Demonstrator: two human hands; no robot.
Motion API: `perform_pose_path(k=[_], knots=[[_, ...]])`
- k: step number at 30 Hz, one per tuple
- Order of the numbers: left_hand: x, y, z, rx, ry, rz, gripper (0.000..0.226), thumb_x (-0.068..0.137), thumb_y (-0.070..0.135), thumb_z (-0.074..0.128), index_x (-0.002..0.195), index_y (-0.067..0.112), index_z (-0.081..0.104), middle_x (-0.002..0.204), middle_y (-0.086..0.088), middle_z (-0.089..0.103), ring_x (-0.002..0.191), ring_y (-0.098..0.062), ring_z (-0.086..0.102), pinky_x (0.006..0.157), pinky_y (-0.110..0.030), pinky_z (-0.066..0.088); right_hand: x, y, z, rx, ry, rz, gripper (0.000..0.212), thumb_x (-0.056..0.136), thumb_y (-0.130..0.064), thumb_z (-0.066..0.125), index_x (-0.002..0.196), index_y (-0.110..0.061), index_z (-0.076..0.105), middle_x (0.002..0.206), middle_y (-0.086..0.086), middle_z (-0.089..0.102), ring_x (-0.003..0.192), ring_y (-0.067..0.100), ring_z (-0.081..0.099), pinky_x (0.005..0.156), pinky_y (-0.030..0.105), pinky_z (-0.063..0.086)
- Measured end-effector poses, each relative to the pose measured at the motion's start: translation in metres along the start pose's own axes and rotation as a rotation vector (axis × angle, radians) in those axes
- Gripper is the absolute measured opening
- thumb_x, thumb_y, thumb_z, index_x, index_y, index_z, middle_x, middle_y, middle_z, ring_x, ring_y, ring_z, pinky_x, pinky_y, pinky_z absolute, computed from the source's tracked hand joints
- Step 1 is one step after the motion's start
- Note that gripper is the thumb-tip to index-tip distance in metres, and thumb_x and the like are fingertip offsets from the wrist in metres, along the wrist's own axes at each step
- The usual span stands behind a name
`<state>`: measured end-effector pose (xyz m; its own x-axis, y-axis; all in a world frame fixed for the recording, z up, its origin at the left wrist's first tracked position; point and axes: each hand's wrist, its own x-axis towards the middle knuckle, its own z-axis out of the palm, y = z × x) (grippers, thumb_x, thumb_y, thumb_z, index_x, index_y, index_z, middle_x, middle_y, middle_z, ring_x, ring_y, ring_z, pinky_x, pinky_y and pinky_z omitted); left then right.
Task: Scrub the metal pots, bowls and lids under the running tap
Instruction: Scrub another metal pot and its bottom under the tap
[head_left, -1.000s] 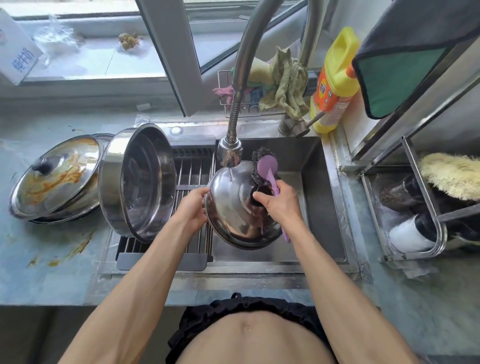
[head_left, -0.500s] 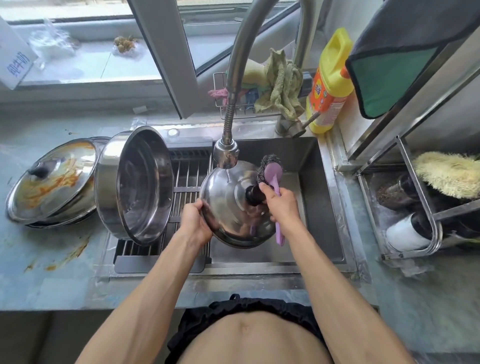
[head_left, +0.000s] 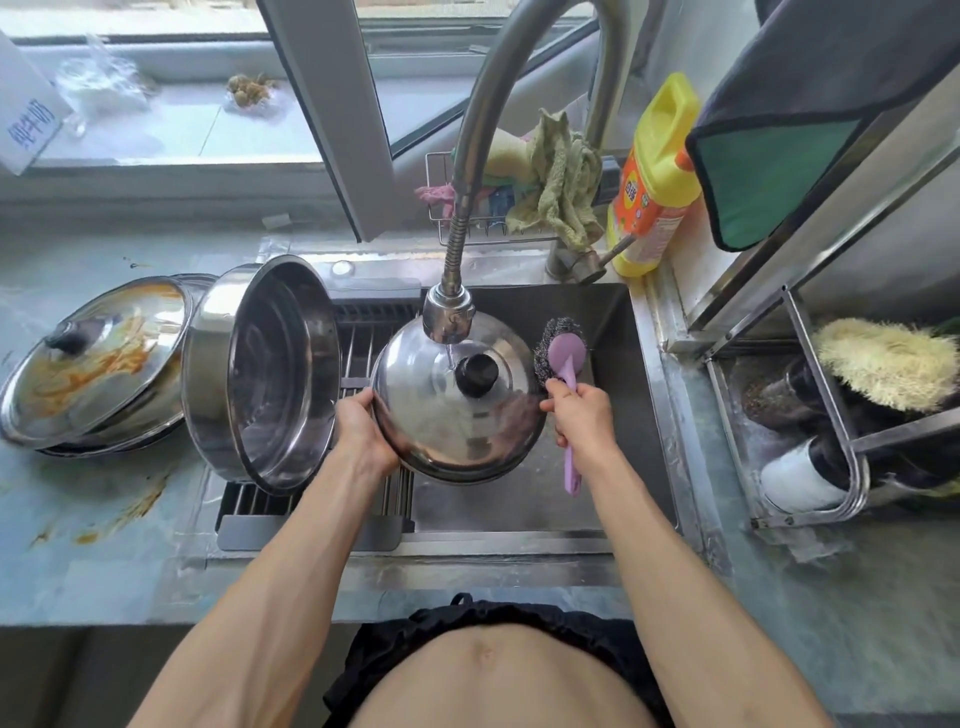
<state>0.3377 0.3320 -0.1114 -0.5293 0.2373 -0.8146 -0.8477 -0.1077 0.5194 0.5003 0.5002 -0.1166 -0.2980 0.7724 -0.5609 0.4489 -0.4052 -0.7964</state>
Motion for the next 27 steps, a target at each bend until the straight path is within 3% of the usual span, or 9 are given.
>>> perform_pose_path(k=[4, 10, 13, 17, 22, 24, 27], knots=[[0.000, 0.000, 0.002, -0.048, 0.024, -0.018, 0.035, 0.098, 0.025, 0.039, 0.092, 0.016, 0.072, 0.095, -0.009, 0.078, 0.094, -0.029, 0.071, 0.062, -0.038, 0.061, 0.005, 0.003, -0.002, -0.024, 0.032, -0.005, 0.025, 0.091, -0.024, 0.060, 0.070, -0.012, 0.061, 0.071, 0.006, 0.067, 0.044, 0.016, 0.041, 0.045, 0.028, 0.032], [0.001, -0.001, -0.012, -0.102, 0.116, -0.043, 0.043, 0.093, 0.025, 0.039, 0.120, 0.020, 0.073, 0.111, -0.009, 0.077, 0.109, -0.031, 0.070, 0.086, -0.049, 0.059, 0.002, 0.001, 0.014, -0.062, -0.007, -0.025, 0.019, 0.087, -0.024, 0.063, 0.071, -0.014, 0.060, 0.072, 0.002, 0.068, 0.049, 0.017, 0.045, 0.053, 0.031, 0.034], [-0.001, 0.002, -0.021, -0.104, 0.132, -0.051, 0.048, 0.092, 0.027, 0.040, 0.127, 0.020, 0.072, 0.113, -0.009, 0.077, 0.110, -0.032, 0.070, 0.097, -0.055, 0.054, 0.001, 0.001, 0.022, -0.096, -0.023, -0.034, 0.017, 0.083, -0.027, 0.065, 0.075, -0.013, 0.060, 0.080, 0.010, 0.070, 0.053, 0.020, 0.045, 0.055, 0.034, 0.036], [-0.002, 0.004, -0.024, -0.105, 0.138, -0.025, 0.042, 0.093, 0.026, 0.040, 0.117, 0.021, 0.074, 0.112, -0.008, 0.077, 0.110, -0.031, 0.070, 0.096, -0.053, 0.055, -0.001, 0.000, 0.027, -0.129, -0.031, -0.039, 0.022, 0.076, -0.031, 0.065, 0.081, -0.010, 0.062, 0.085, 0.013, 0.070, 0.058, 0.021, 0.047, 0.057, 0.034, 0.038], [0.000, 0.006, -0.024, -0.077, 0.109, -0.014, 0.040, 0.093, 0.027, 0.041, 0.110, 0.019, 0.075, 0.110, -0.010, 0.077, 0.108, -0.032, 0.070, 0.096, -0.055, 0.055, -0.003, -0.001, 0.024, -0.131, -0.029, -0.032, 0.015, 0.085, -0.025, 0.063, 0.081, -0.011, 0.062, 0.078, 0.006, 0.068, 0.053, 0.018, 0.047, 0.053, 0.031, 0.037], [0.002, 0.007, -0.018, -0.070, 0.102, -0.016, 0.035, 0.091, 0.027, 0.042, 0.099, 0.020, 0.075, 0.111, -0.009, 0.077, 0.110, -0.031, 0.070, 0.096, -0.053, 0.056, -0.003, -0.002, 0.022, -0.125, -0.019, -0.039, 0.014, 0.088, -0.024, 0.062, 0.078, -0.014, 0.061, 0.076, 0.004, 0.068, 0.051, 0.016, 0.046, 0.053, 0.029, 0.037], [0.004, 0.009, -0.007, -0.051, 0.065, -0.006, 0.043, 0.094, 0.026, 0.041, 0.068, 0.017, 0.075, 0.094, -0.008, 0.079, 0.092, -0.028, 0.072, 0.083, -0.044, 0.060, -0.004, -0.005, 0.016, -0.108, 0.002, -0.052, 0.014, 0.089, -0.024, 0.061, 0.079, -0.014, 0.061, 0.079, 0.004, 0.069, 0.051, 0.016, 0.046, 0.053, 0.030, 0.038]])
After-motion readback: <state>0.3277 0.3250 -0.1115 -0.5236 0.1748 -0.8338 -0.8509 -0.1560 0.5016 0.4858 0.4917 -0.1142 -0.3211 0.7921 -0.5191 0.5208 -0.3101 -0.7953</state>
